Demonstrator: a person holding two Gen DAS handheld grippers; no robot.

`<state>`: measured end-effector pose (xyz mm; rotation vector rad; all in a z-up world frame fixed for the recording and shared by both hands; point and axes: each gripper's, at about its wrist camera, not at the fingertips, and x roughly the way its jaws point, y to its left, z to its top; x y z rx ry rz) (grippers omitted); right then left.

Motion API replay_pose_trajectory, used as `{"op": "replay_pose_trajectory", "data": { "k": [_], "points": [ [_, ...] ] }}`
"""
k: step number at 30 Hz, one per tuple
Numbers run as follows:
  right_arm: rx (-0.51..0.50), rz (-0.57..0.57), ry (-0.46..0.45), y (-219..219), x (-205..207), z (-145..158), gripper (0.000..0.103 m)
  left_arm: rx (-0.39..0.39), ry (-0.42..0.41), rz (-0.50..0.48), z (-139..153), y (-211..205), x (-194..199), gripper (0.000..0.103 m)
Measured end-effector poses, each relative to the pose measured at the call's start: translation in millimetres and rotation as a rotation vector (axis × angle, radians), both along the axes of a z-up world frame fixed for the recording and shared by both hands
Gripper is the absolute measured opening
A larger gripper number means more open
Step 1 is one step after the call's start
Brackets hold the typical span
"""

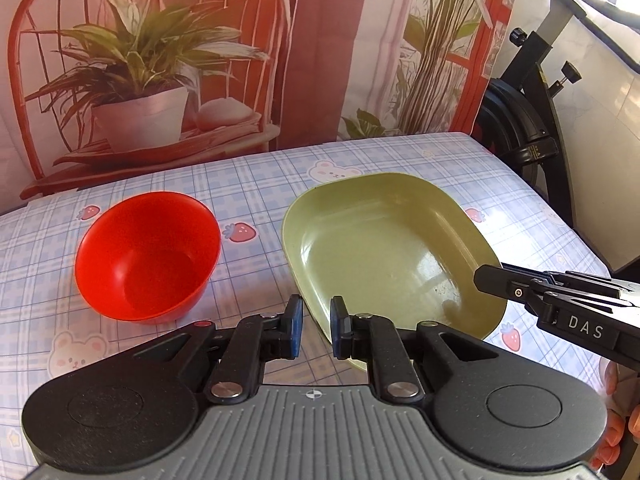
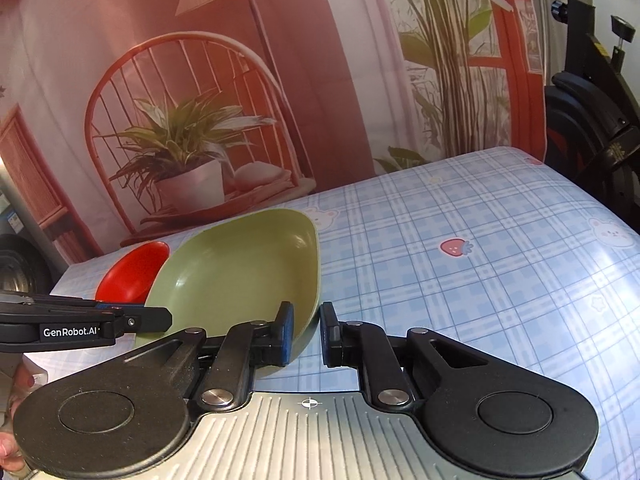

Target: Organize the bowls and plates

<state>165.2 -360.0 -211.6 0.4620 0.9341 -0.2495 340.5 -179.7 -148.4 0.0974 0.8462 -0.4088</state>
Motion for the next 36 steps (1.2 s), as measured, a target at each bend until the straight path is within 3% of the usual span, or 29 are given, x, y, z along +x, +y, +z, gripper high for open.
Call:
{"op": "replay_pose_trajectory", "data": {
  "k": [12,18,23,27,36],
  "points": [
    [0.049,0.032,-0.066,67.4,-23.6,55.9,0.014,-0.025,-0.084,-0.013,53.0,61.4,-56.9,0.016],
    [0.081,0.06,-0.095,107.7,-35.3,74.5,0.014,-0.061,-0.096,-0.001,65.0,103.5,-89.3,0.016],
    [0.106,0.111,-0.069,140.6,-43.7,77.6,0.014,-0.058,-0.1,0.026,62.7,131.6,-113.1,0.017],
    [0.13,0.145,-0.042,158.9,-52.3,78.0,0.014,-0.087,-0.067,0.04,56.2,149.3,-124.7,0.026],
    [0.2,0.157,0.022,174.4,-75.3,66.7,0.015,-0.109,-0.05,0.071,35.4,164.9,-147.7,0.026]
  ]
}}
